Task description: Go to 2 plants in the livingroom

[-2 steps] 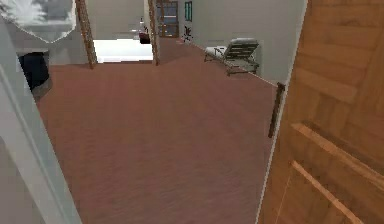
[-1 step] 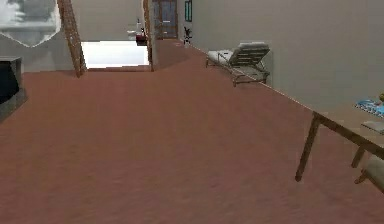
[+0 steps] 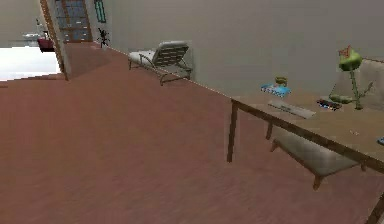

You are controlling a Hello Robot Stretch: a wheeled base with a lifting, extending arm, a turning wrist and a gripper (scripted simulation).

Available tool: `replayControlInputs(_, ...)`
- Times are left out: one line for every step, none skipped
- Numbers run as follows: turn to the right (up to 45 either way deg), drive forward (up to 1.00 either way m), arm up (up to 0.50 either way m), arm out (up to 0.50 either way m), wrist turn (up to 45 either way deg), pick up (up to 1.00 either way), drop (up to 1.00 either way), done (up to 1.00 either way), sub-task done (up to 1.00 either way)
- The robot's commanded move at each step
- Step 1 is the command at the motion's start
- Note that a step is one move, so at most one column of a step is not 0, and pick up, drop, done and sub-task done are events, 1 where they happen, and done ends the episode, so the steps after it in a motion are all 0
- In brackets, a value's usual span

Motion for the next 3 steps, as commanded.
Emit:
replayControlInputs(0.0,1.0,0.0,0.0,0.0,0.0,0.0,0.0,0.0)
replayControlInputs(3.0,0.0,0.0,0.0,0.0,0.0,0.0,0.0,0.0)
replayControlInputs(-9.0,0.0,0.0,0.0,0.0,0.0,0.0,0.0,0.0)
